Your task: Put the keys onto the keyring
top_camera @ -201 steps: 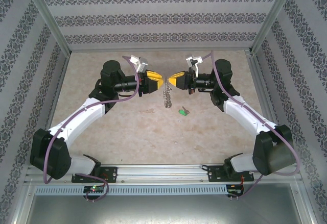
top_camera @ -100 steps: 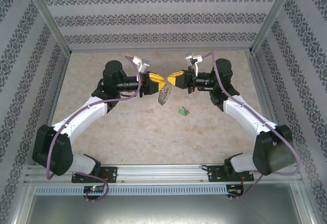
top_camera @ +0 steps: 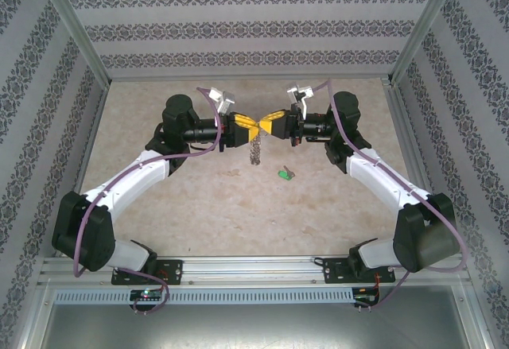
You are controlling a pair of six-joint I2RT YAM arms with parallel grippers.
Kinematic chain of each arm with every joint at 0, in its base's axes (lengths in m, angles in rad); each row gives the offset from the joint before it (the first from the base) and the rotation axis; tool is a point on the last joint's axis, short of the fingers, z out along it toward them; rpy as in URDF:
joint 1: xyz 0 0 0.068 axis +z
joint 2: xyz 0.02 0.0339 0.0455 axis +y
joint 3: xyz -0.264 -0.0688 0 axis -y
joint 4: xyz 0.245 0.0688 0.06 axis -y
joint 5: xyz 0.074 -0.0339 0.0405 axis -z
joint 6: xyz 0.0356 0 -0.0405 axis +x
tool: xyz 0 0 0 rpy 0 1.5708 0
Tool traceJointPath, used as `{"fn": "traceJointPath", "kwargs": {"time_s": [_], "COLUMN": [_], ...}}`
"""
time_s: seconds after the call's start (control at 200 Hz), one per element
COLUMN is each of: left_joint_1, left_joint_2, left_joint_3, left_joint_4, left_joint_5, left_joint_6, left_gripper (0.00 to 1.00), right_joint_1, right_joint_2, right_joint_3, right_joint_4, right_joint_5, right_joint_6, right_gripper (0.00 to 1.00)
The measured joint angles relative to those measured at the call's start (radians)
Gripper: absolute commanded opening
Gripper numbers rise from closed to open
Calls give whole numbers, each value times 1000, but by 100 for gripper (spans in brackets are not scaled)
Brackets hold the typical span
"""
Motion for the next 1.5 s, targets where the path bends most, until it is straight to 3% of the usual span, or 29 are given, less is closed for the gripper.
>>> {"fn": "traceJointPath", "kwargs": {"time_s": [0.34,0.445,0.545,0.659,0.809,1.204,1.499], "left_joint_1": [-7,-7,-7,-8,-8,-8,-9], "left_joint_2": [2,2,1,-1,-13,-56,-33], "left_joint_3": [0,0,0,0,0,43,182], "left_joint_4": [45,51,54,46,-48,-290,-527], "left_joint_5": [-18,-20,-25,-39,-80,-143,-112], "left_joint_6": [-18,-28,-28,-16,59,256,402], "left_gripper": [10,0,0,0,0,0,0], "right_joint_1": [0,-1,-1,0,-1,-4,-43], "right_joint_2": [2,2,2,2,2,-72,-45], "right_joint_3": [0,0,0,0,-3,-142,-114], "right_joint_4": [4,8,13,13,23,17,13], "right_joint_5": [5,11,16,23,30,55,45], "right_joint_6": [0,0,0,5,20,26,22], "right_gripper": [0,0,0,33,51,44,44]}}
